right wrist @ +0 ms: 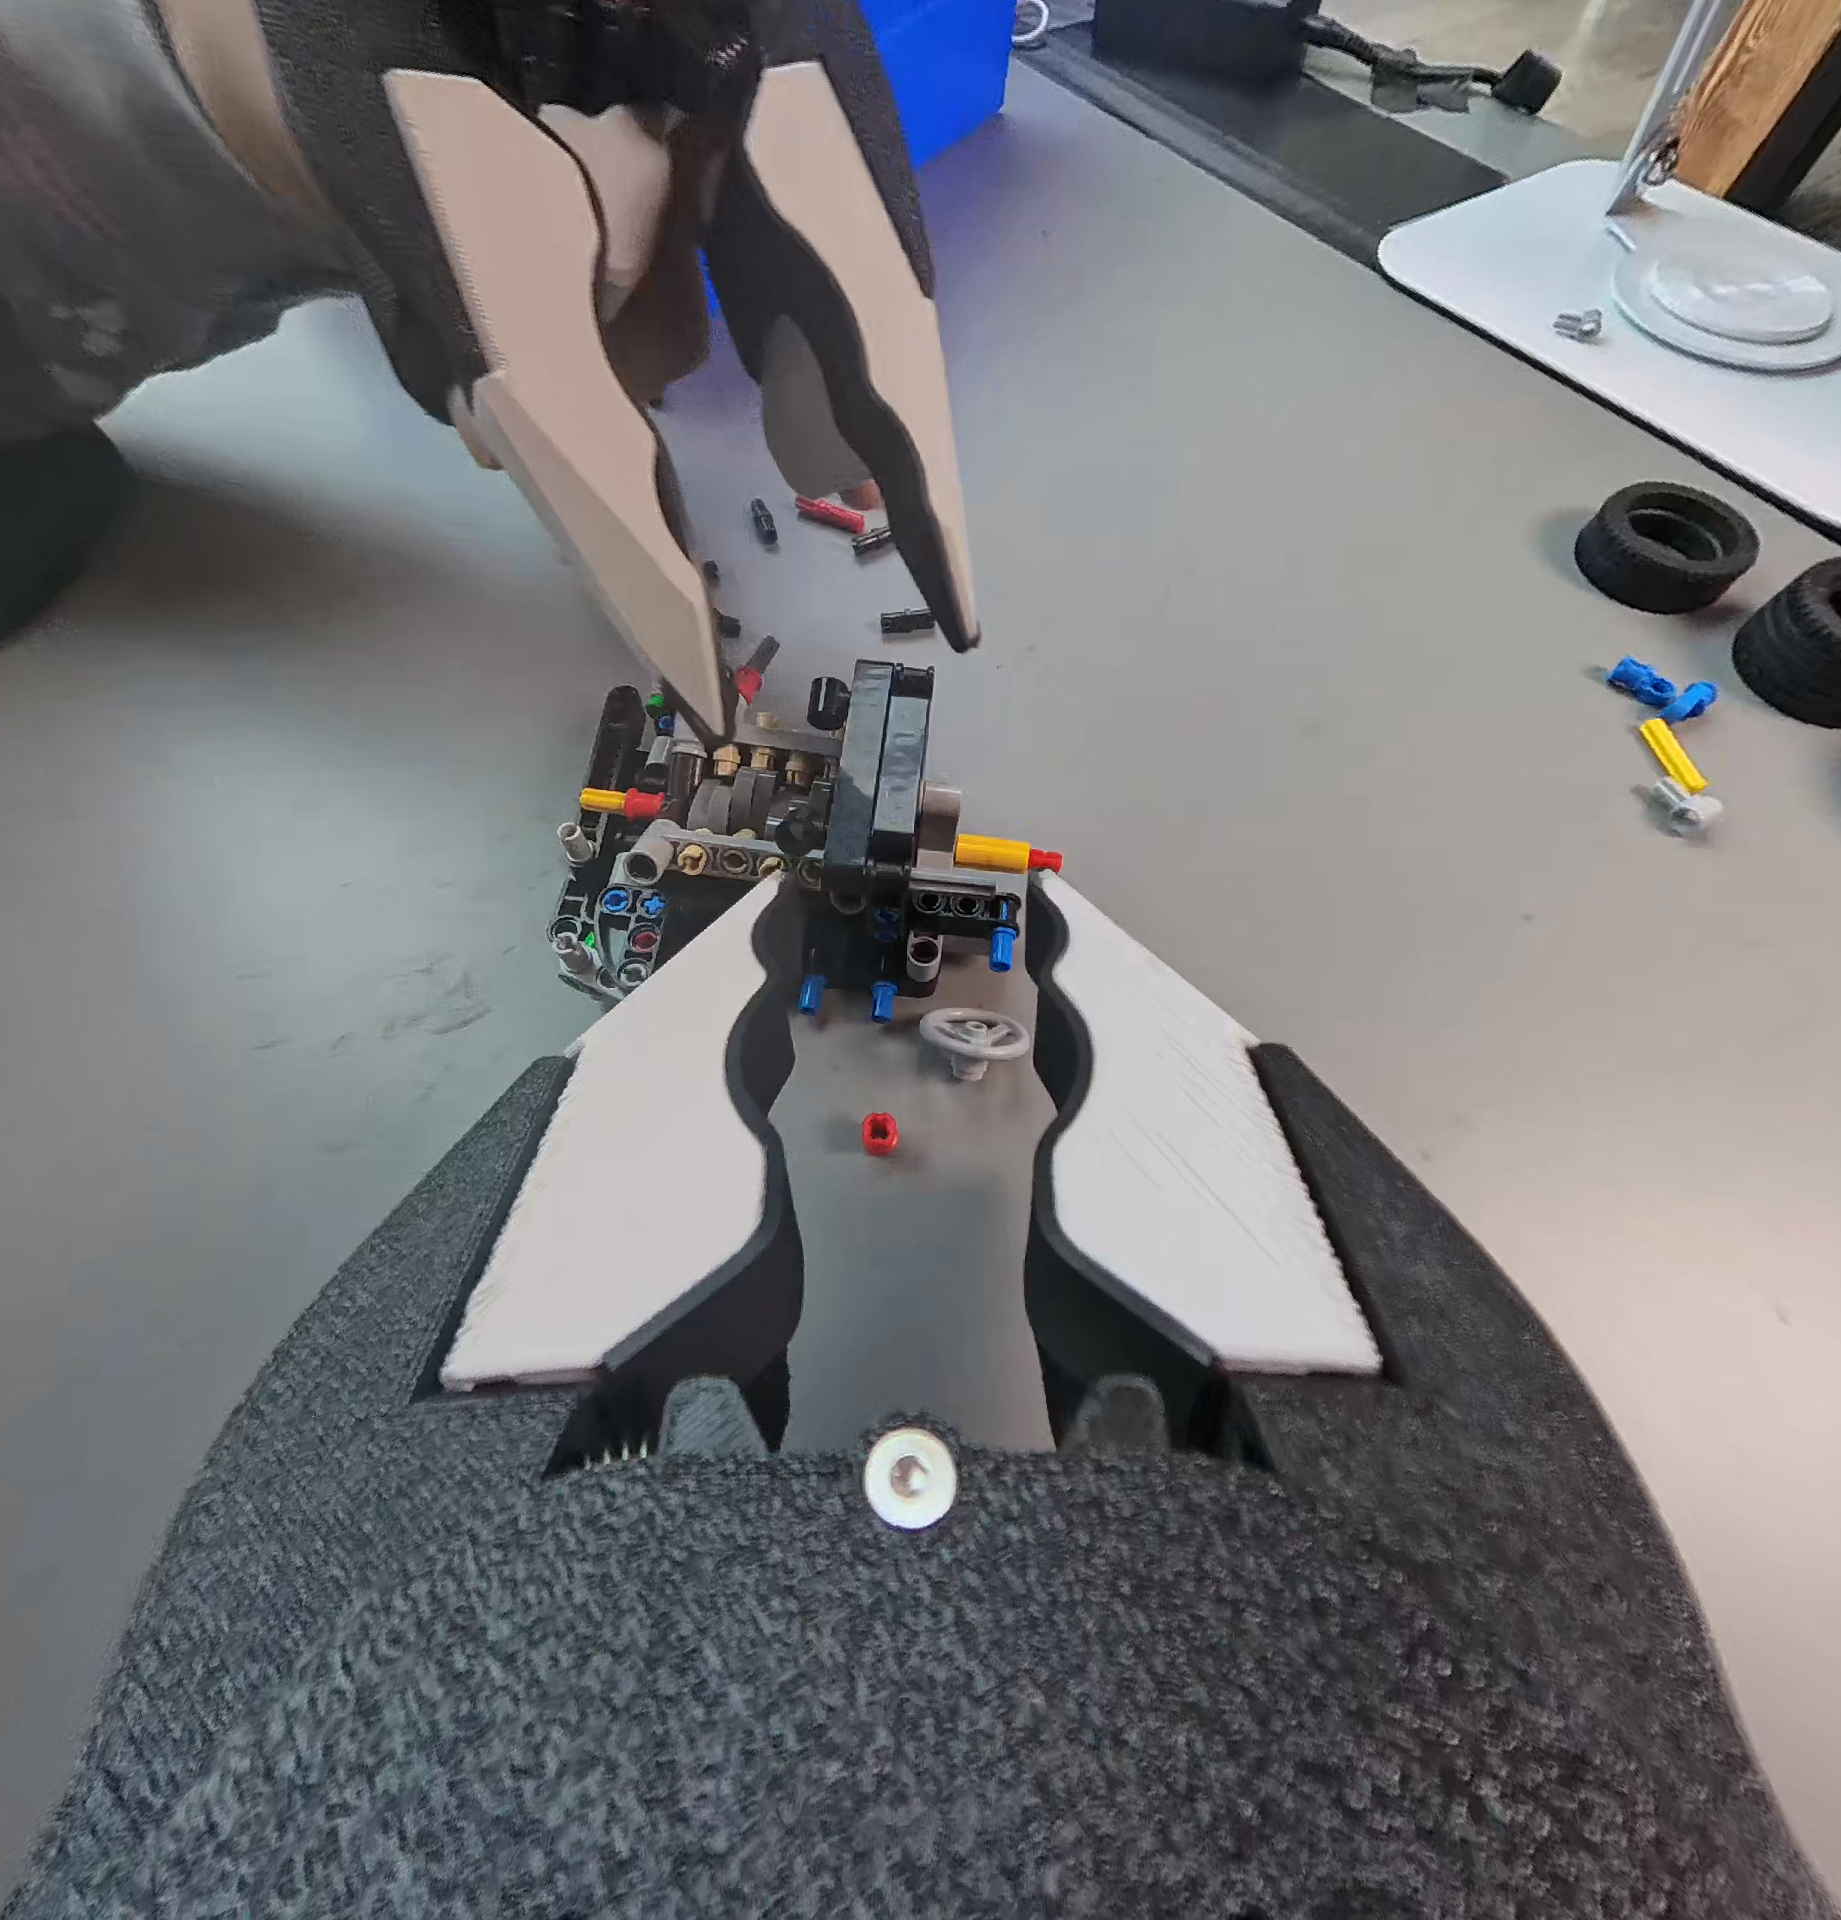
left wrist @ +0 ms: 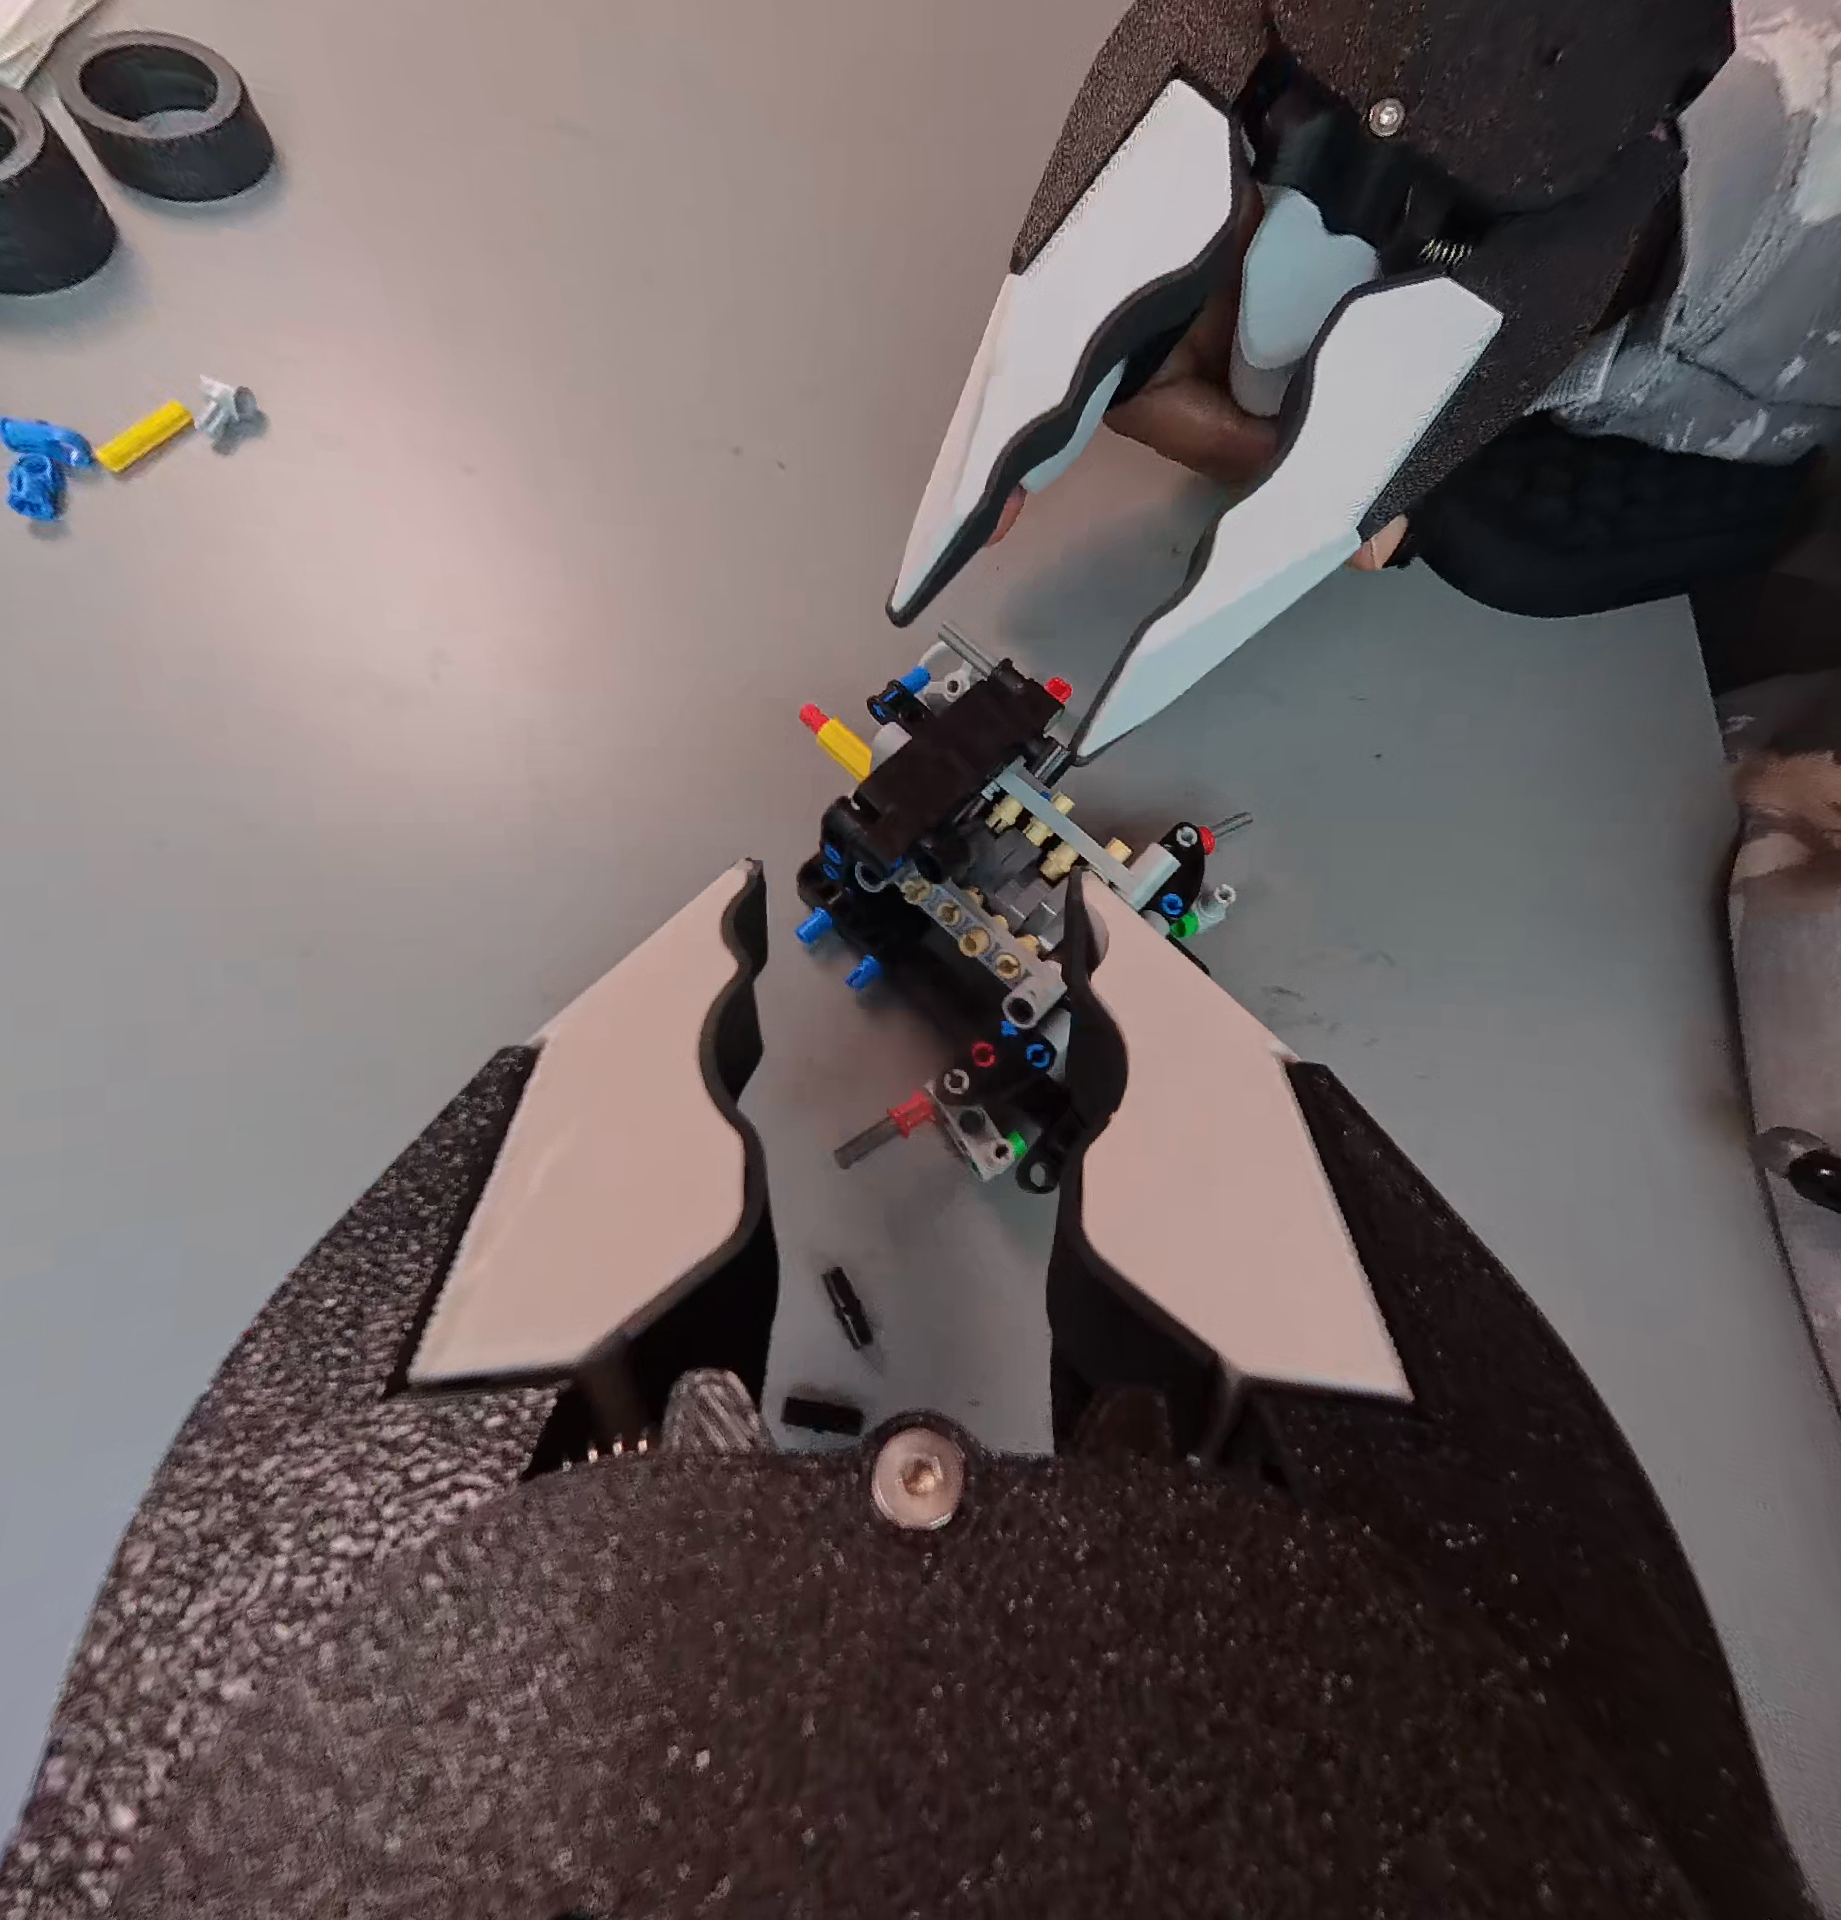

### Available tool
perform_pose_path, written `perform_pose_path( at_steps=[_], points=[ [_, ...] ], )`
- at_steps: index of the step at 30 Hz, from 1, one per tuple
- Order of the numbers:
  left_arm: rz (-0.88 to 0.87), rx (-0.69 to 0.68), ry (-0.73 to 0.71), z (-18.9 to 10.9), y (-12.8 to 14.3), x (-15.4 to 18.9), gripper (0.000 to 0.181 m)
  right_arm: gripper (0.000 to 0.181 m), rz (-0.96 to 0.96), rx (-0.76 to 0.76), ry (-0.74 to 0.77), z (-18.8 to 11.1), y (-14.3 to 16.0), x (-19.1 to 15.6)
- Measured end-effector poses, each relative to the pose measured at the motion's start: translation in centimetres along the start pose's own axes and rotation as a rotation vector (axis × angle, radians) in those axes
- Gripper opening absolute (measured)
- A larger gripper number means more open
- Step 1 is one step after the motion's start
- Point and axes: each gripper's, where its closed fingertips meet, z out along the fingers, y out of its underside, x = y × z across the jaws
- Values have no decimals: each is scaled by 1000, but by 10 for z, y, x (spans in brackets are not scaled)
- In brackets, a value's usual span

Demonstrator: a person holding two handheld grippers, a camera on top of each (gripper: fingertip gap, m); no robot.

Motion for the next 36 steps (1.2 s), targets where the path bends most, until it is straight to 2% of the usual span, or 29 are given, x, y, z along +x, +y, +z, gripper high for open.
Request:
perform_pose_path(
  at_steps=[1,3,8,21,27,29,32,36],
  points=[
    [17,2,13,4,-2,-3,55,41,-25,2,1,1,-1,0],
    [46,-1,65,11,-4,-2,48,35,-65,-11,3,3,1,0],
    [85,13,118,26,-4,2,32,33,-106,-15,-8,5,1,-1],
    [50,46,80,27,-4,-2,30,36,-153,-12,-10,5,3,-3],
    [46,43,97,27,-4,0,30,31,-201,-3,7,4,2,-2],
    [40,44,100,28,-4,0,30,17,-258,9,-8,5,2,-9],
    [43,45,97,28,-5,-1,30,17,-301,15,36,5,1,-7],
    [42,48,88,28,-5,-2,30,17,-267,10,18,6,1,-6]
  ],
)
